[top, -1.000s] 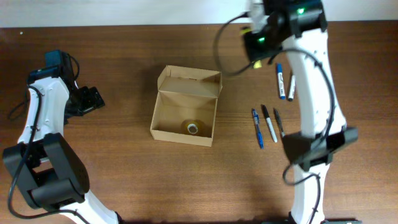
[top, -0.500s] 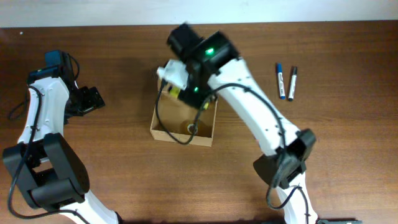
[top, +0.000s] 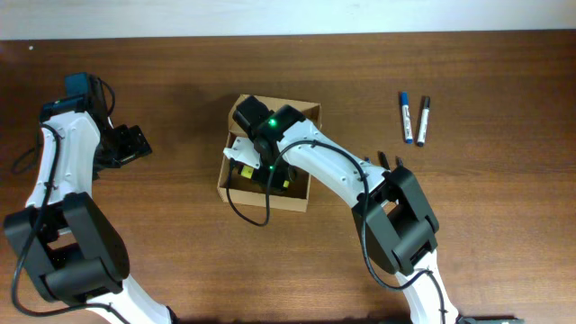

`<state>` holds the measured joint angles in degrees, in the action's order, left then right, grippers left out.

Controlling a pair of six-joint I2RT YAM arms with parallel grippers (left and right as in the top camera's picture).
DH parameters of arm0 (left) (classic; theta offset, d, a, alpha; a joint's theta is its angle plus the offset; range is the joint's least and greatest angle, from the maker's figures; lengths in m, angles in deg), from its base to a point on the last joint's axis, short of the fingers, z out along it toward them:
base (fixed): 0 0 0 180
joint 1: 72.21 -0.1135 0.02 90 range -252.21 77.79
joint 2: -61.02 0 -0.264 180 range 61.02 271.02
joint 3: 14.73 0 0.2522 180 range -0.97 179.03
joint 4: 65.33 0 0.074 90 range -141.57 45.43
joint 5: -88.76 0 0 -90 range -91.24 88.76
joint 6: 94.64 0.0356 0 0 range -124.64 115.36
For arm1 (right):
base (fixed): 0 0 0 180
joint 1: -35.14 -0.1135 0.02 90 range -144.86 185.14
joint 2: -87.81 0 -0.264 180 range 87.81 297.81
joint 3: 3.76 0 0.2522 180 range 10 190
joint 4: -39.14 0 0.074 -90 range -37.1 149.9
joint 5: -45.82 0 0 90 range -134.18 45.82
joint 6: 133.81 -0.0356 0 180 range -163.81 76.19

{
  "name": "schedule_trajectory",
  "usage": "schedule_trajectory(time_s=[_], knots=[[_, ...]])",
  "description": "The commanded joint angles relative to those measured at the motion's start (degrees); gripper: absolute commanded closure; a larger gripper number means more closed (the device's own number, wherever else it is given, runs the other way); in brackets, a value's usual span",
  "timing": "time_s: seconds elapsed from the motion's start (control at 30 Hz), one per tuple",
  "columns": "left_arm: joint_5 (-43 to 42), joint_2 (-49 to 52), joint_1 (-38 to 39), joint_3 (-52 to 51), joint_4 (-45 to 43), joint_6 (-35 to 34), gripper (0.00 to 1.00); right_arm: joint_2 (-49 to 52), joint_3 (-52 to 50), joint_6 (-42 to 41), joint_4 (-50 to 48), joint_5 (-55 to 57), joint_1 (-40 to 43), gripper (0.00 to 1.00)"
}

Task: Pack container
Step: 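Move the highlighter into the box and release it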

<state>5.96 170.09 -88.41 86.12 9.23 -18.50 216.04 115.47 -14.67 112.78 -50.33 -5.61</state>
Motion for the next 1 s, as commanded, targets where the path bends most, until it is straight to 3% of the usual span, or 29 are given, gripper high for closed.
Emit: schedule_trajectory(time_s=[0.0, 0.03, 0.07, 0.1, 0.13, 0.23, 0.27, 0.43, 0.63, 0.8, 0.97], knots=[[-0.3, -0.1, -0.1, -0.2, 0.0, 0.7, 0.0, -0.2, -2.2, 0.4, -1.7, -0.9, 0.0, 0.96], [-0.4, -0.1, -0.1, -0.2, 0.0, 0.7, 0.0, -0.2, -2.2, 0.4, -1.6, -0.9, 0.0, 0.92], [-0.4, -0.1, -0.1, -0.2, 0.0, 0.7, 0.0, -0.2, -2.2, 0.4, -1.6, -0.7, 0.0, 0.78], [-0.4, -0.1, -0.1, -0.2, 0.0, 0.7, 0.0, -0.3, -2.0, 0.4, -1.3, -0.6, 0.0, 0.45], [-0.4, -0.1, -0.1, -0.2, 0.0, 0.7, 0.0, -0.4, -1.6, 0.4, -0.7, -0.2, 0.0, 0.35], [-0.4, -0.1, -0.1, -0.2, 0.0, 0.7, 0.0, -0.6, 1.5, 0.4, 3.6, 2.5, -0.1, 0.38], [-0.4, -0.1, -0.1, -0.2, 0.0, 0.7, 0.0, -0.8, 3.2, 0.2, 5.4, 3.2, -0.1, 0.44], [-0.4, -0.1, -0.1, -0.2, 0.0, 0.7, 0.0, -3.1, 14.4, -7.1, 11.8, 8.9, -0.1, 0.53], [-0.4, -0.1, -0.1, -0.2, 0.0, 0.7, 0.0, -9.4, 31.3, -22.6, 16.5, 18.1, 2.5, 0.58], [-0.4, -0.1, -0.1, -0.2, 0.0, 0.7, 0.0, -12.8, 38.7, -30.1, 16.9, 18.4, 10.8, 0.59], [-0.4, -0.1, -0.1, -0.2, 0.0, 0.7, 0.0, -10.9, 38.1, -37.6, 18.1, 13.7, 23.8, 0.67]])
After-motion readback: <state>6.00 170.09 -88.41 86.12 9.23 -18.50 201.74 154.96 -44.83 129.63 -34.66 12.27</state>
